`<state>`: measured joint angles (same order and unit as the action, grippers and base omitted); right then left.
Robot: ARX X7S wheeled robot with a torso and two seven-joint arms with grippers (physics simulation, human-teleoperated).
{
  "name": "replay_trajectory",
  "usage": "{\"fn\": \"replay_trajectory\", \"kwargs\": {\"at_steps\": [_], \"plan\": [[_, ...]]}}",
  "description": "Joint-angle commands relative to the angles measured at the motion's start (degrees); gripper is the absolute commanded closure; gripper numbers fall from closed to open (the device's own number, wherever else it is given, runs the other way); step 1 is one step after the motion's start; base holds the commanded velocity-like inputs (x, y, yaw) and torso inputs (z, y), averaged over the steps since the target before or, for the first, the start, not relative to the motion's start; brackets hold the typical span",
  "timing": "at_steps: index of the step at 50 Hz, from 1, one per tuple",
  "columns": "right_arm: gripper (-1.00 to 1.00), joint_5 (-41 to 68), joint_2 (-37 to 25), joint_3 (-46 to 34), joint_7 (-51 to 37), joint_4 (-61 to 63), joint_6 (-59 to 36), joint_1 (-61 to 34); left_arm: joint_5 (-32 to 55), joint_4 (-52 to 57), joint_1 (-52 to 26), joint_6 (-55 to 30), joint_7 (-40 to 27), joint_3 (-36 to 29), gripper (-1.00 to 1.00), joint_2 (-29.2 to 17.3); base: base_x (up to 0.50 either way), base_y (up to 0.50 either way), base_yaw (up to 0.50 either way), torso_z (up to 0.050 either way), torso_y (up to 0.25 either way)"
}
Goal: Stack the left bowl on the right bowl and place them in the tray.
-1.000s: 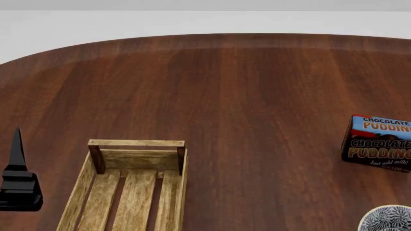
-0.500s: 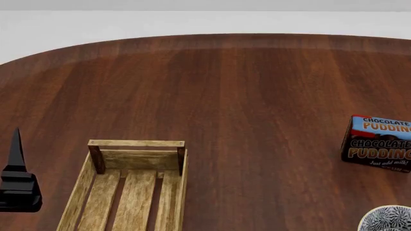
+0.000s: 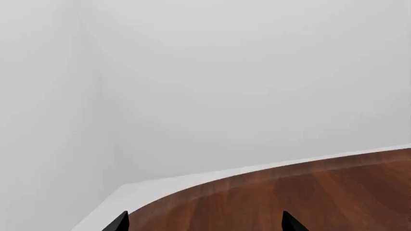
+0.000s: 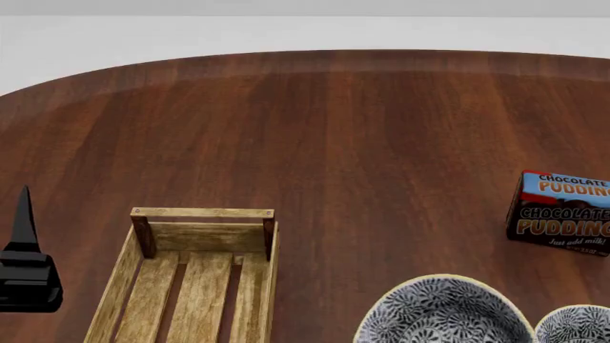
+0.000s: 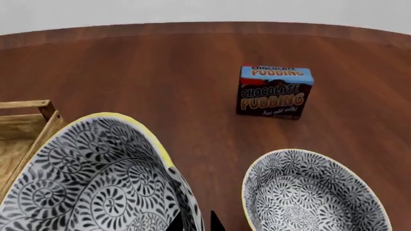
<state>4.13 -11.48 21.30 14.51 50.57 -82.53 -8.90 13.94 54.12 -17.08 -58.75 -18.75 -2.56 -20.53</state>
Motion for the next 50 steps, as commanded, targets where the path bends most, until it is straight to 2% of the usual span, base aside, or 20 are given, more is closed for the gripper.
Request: {"fn": "replay_trajectory", "kwargs": {"at_steps": [1,8,25,50], "plan": [[1.00,2.19,-0.65,6.15,-0.69,2.29,-6.20,-6.30,0.22,-0.09,-0.13,0.09,-0.23,-0.25,-1.00,-0.11,0.00,0.00,0.00,0.000,0.000],[1.00,2.58,-2.45,9.55,0.17,0.41,-6.55,-8.34,0.29,0.12,0.13,-0.09,-0.48,-0.27,-1.00,-0.33,0.00,0.00,0.00,0.000,0.000],[1.00,2.73,-1.94,17.78,0.62,-9.75,-3.28,-15.31,0.60,0.33,-0.80,-0.96,-1.12,-1.15,-1.00,-0.48,0.00,0.00,0.00,0.000,0.000],[1.00,1.00,-3.44,21.87,-2.05,-18.66,1.07,-19.95,1.40,1.24,-1.06,-1.82,-1.87,-1.00,-1.00,-0.86,0.00,0.00,0.00,0.000,0.000]]}}
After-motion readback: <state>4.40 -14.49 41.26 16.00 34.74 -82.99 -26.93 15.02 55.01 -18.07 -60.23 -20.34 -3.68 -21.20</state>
